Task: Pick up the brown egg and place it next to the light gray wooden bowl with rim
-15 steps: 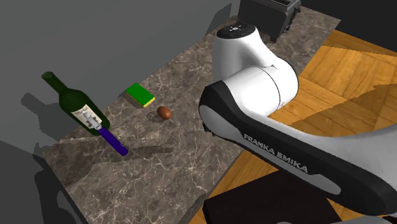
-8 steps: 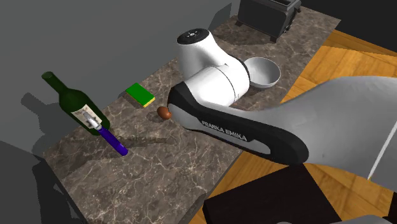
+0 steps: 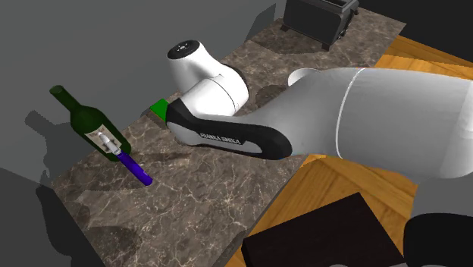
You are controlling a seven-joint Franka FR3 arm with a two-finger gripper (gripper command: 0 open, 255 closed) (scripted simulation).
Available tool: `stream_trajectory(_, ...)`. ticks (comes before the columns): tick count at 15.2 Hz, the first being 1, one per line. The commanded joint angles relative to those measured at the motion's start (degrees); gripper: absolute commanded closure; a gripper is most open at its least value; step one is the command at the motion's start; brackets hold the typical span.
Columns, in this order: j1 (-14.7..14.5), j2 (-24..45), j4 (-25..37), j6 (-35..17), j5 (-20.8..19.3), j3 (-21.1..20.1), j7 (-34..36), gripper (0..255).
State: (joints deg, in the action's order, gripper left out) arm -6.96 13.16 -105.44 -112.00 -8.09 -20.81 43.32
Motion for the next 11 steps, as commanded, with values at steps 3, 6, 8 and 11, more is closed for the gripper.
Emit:
stream_trajectory(3, -2.82, 9.67, 10.73, 1.50, -4.07, 0.76, 4.64, 0)
stream_trajectory(6, -5.54, 17.30, 20.33, 3.66, -6.58, 1.75, 7.32, 0)
stream_trajectory(8, -7.56, 22.76, 27.82, 5.67, -7.97, 2.61, 8.61, 0)
stream_trajectory(11, -7.66, 23.55, 27.45, 4.52, -8.20, 2.85, 8.84, 0)
